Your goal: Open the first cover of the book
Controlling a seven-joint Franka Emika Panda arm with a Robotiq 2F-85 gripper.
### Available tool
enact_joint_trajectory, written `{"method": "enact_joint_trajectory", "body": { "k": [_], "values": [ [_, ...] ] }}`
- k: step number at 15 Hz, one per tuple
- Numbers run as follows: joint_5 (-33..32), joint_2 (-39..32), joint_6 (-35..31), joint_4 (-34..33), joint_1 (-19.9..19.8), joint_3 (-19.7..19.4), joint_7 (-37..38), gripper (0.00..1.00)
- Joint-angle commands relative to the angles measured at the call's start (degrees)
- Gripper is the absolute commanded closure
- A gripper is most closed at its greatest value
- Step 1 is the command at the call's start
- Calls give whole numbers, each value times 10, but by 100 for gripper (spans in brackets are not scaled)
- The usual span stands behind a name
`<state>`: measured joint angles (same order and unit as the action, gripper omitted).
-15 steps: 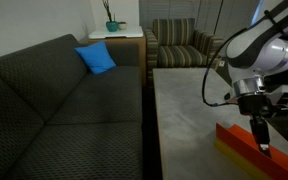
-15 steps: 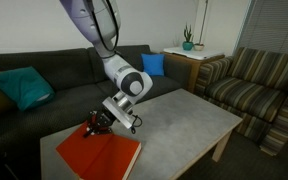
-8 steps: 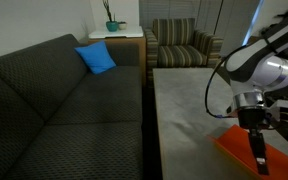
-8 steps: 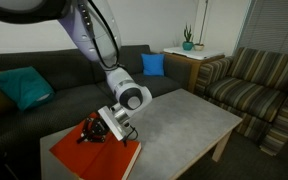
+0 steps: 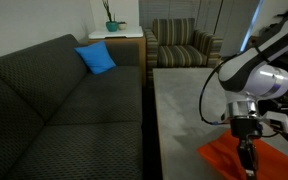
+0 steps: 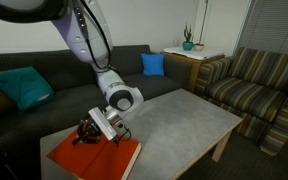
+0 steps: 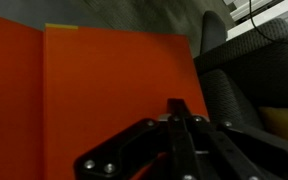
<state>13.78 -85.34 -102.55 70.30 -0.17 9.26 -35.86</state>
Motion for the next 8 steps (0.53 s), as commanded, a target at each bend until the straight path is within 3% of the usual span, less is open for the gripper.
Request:
{"method": "enact_joint_trajectory", "body": {
  "k": [1, 2, 3, 4, 5, 6, 7, 8],
  "values": [
    [36, 0, -50, 17, 49, -40, 2, 100],
    [-5, 0, -70, 25, 29, -11, 25, 100],
    [37, 0, -72, 19, 66, -50, 8, 100],
    [-9, 0, -88, 26, 37, -13, 35, 100],
    [-16, 0, -98, 26, 41, -15, 39, 100],
    [25, 0, -102, 21, 76, -52, 23, 100],
    [24, 0, -115, 23, 80, -55, 24, 100],
    [-28, 0, -136, 31, 54, -24, 51, 100]
  ]
}}
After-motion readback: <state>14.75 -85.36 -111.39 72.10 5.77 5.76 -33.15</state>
